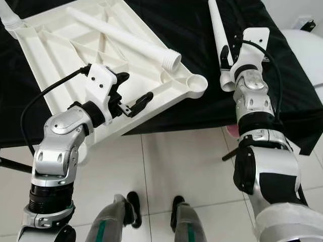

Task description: Building children table

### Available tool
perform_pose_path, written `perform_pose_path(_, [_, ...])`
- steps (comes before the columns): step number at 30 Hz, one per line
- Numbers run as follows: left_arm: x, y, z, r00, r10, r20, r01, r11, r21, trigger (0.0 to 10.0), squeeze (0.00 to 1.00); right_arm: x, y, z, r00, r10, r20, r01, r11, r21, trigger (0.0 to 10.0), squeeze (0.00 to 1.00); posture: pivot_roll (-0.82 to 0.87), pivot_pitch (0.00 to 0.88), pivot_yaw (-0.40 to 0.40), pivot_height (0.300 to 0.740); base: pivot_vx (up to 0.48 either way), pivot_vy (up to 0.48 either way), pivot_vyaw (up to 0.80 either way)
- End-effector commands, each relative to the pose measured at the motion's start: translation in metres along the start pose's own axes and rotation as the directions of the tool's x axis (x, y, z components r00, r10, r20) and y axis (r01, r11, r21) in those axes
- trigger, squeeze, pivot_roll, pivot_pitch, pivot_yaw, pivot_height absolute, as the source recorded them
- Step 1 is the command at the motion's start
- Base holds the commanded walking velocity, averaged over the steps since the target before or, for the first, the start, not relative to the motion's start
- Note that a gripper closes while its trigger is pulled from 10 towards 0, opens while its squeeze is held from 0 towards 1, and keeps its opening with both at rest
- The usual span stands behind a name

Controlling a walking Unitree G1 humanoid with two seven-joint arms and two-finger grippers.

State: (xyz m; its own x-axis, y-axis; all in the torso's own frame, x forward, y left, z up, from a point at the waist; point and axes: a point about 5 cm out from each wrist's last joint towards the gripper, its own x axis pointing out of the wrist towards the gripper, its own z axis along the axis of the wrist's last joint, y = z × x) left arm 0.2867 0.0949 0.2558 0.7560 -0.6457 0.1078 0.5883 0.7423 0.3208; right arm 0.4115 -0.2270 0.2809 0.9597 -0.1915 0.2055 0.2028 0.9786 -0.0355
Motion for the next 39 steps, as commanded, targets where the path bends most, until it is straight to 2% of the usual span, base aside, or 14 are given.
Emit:
perform_pose_path(1, [-0.004, -0.005, 0.002, 0.999, -0.034, -0.005, 0.034, 0.999, -0.008, 10.0, 0.0, 0.002, 0.003, -0.004, 0.998, -0.002, -0.063, 0.002, 1.0, 0.001, 10.0, 0.0, 0.0, 0.416, 0.042, 0.74, 0.0, 0.0, 0.0])
perform_pose_path(7, [-0.004, -0.005, 0.004, 0.999, -0.034, -0.014, 0.034, 0.999, -0.016, 10.0, 0.0, 0.004, 0.008, -0.003, 0.995, 0.003, -0.1, -0.004, 1.0, -0.01, 10.0, 0.0, 0.0, 0.43, 0.045, 0.74, 0.0, 0.0, 0.0])
perform_pose_path(12, [-0.006, -0.006, 0.006, 0.999, -0.027, -0.029, 0.026, 0.999, -0.03, 10.0, 0.0, 0.011, 0.014, 0.012, 0.982, 0.013, -0.19, -0.002, 0.998, 0.056, 10.0, 0.0, 0.0, 0.453, 0.047, 0.74, 0.0, 0.0, 0.0])
perform_pose_path(20, [-0.007, -0.005, 0.008, 0.999, -0.012, -0.034, 0.01, 0.999, -0.037, 10.0, 0.0, 0.015, 0.015, 0.024, 0.968, 0.004, -0.251, 0.023, 0.994, 0.108, 10.0, 0.0, 0.0, 0.46, 0.037, 0.74, 0.0, 0.0, 0.0])
perform_pose_path(22, [-0.007, -0.004, 0.009, 0.999, -0.003, -0.035, 0.001, 0.999, -0.038, 10.0, 0.0, 0.013, 0.017, 0.019, 0.939, 0.025, -0.342, 0.024, 0.99, 0.138, 10.0, 0.0, -0.01, 0.46, 0.033, 0.74, 0.0, 0.0, 0.0])
perform_pose_path(26, [-0.006, -0.004, 0.01, 0.999, 0.0, -0.034, -0.002, 0.999, -0.042, 10.0, 0.0, 0.01, 0.018, 0.013, 0.906, 0.053, -0.419, 0.034, 0.98, 0.197, 10.0, 0.0, -0.03, 0.459, 0.028, 0.74, 0.0, 0.0, 0.0])
perform_pose_path(27, [-0.006, -0.005, 0.011, 1.0, 0.001, -0.031, -0.002, 0.999, -0.046, 10.0, 0.0, 0.008, 0.018, 0.01, 0.878, 0.092, -0.47, 0.019, 0.974, 0.225, 10.0, 0.0, -0.03, 0.457, 0.025, 0.74, 0.0, 0.0, 0.0])
perform_pose_path(32, [-0.004, -0.005, 0.013, 1.0, 0.003, -0.026, -0.004, 0.999, -0.049, 10.0, 0.0, 0.009, 0.016, 0.018, 0.877, 0.115, -0.466, -0.019, 0.978, 0.207, 10.0, 0.0, -0.05, 0.455, 0.016, 0.74, 0.0, 0.0, 0.0])
perform_pose_path(34, [-0.004, -0.005, 0.012, 1.0, 0.007, -0.025, -0.009, 0.999, -0.051, 10.0, 0.0, 0.007, 0.019, 0.019, 0.852, 0.171, -0.495, -0.043, 0.965, 0.259, 10.0, 0.0, -0.06, 0.455, 0.012, 0.74, 0.0, 0.0, 0.0])
perform_pose_path(35, [-0.003, -0.004, 0.013, 1.0, 0.011, -0.023, -0.012, 0.998, -0.054, 10.0, 0.0, 0.007, 0.02, 0.019, 0.841, 0.184, -0.509, -0.047, 0.962, 0.27, 6.9, 0.0, -0.06, 0.454, 0.009, 0.74, 0.0, 0.0, 0.0])
perform_pose_path(36, [-0.003, -0.004, 0.013, 1.0, 0.011, -0.023, -0.012, 0.998, -0.054, 10.0, 0.0, 0.007, 0.02, 0.019, 0.841, 0.184, -0.509, -0.047, 0.962, 0.27, 6.9, 0.0, -0.06, 0.454, 0.009, 0.74, 0.0, 0.0, 0.0])
perform_pose_path(37, [-0.003, -0.004, 0.013, 1.0, 0.014, -0.021, -0.016, 0.998, -0.055, 10.0, 0.0, 0.006, 0.021, 0.019, 0.827, 0.2, -0.525, -0.049, 0.957, 0.288, 4.8, 0.0, -0.06, 0.453, 0.006, 0.74, 0.0, 0.0, 0.0])
perform_pose_path(38, [-0.002, -0.004, 0.014, 1.0, 0.017, -0.018, -0.018, 0.998, -0.055, 10.0, 0.0, 0.003, 0.023, 0.017, 0.804, 0.227, -0.549, -0.045, 0.945, 0.325, 4.5, 0.0, -0.06, 0.453, 0.002, 0.74, 0.0, 0.0, 0.0])
perform_pose_path(39, [-0.002, -0.004, 0.014, 1.0, 0.019, -0.016, -0.02, 0.998, -0.057, 10.0, 0.0, 0.002, 0.025, 0.015, 0.785, 0.254, -0.565, -0.046, 0.933, 0.356, 3.4, 0.0, -0.06, 0.453, 0.001, 0.74, 0.0, 0.0, 0.0])
